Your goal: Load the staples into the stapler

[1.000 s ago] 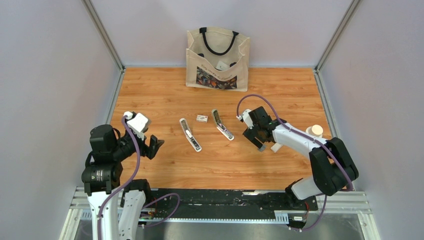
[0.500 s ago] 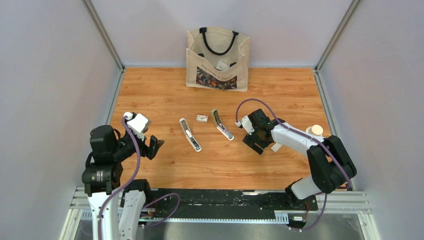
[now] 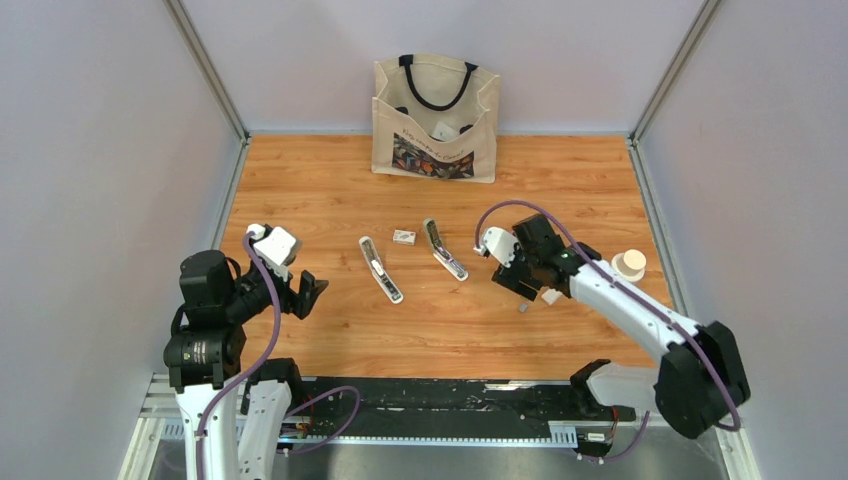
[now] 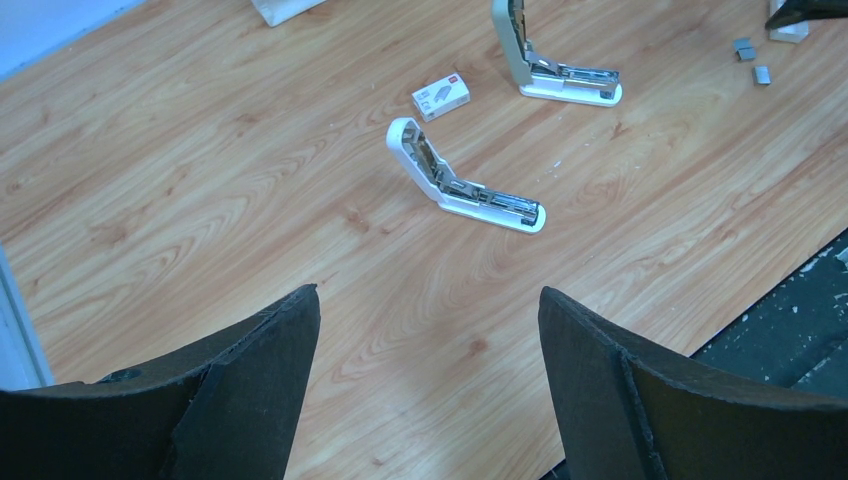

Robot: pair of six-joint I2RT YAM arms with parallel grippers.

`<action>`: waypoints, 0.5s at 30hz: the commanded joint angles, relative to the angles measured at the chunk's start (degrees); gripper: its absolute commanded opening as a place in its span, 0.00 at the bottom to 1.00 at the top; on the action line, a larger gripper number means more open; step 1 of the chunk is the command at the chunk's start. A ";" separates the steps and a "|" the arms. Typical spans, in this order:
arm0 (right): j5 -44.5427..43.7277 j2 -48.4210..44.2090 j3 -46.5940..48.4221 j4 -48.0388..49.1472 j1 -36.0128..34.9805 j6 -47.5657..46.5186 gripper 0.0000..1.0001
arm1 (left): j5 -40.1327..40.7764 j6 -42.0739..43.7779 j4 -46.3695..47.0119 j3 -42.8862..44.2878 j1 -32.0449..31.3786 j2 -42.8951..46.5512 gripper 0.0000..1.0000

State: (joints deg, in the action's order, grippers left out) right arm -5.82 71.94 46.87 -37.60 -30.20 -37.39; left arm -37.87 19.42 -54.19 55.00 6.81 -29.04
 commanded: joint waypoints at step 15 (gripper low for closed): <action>20.51 -4.37 -5.30 -10.12 -0.13 -53.49 0.63 | -0.54 -0.61 2.60 -2.35 1.72 1.97 0.89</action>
State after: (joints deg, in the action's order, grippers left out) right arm 12.40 64.79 42.13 -48.16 -30.22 -82.67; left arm -37.87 19.42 -53.71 53.21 7.66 -27.46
